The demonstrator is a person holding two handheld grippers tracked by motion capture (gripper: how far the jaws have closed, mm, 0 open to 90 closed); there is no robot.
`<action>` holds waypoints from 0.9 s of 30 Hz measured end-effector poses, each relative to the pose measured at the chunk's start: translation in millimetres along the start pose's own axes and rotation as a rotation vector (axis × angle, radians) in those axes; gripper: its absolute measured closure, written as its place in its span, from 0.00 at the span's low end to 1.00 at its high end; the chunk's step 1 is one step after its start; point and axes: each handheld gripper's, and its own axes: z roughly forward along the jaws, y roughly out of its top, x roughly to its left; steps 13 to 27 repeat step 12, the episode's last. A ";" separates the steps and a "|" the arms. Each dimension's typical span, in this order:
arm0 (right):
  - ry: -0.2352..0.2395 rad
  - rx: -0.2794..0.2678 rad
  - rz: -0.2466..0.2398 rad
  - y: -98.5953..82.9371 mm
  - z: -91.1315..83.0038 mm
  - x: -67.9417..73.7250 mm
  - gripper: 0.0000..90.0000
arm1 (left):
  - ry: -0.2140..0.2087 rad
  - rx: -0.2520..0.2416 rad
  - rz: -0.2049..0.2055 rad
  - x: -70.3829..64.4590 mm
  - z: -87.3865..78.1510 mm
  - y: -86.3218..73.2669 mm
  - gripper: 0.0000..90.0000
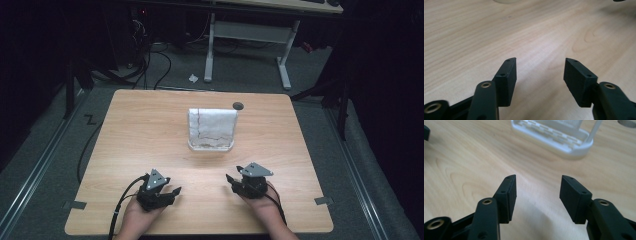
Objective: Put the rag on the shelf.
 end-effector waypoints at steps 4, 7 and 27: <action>0.010 0.033 0.010 -11.5 -6.2 0.0 0.53 | 0.007 -0.023 -0.019 2.2 -2.4 1.0 0.48; 0.021 0.030 0.040 -13.2 -6.9 -3.2 0.53 | -0.023 -0.034 -0.083 12.4 0.6 2.9 0.48; 0.009 0.022 0.032 -10.7 -3.3 -3.7 0.53 | 0.000 -0.044 -0.132 21.8 0.6 0.4 0.47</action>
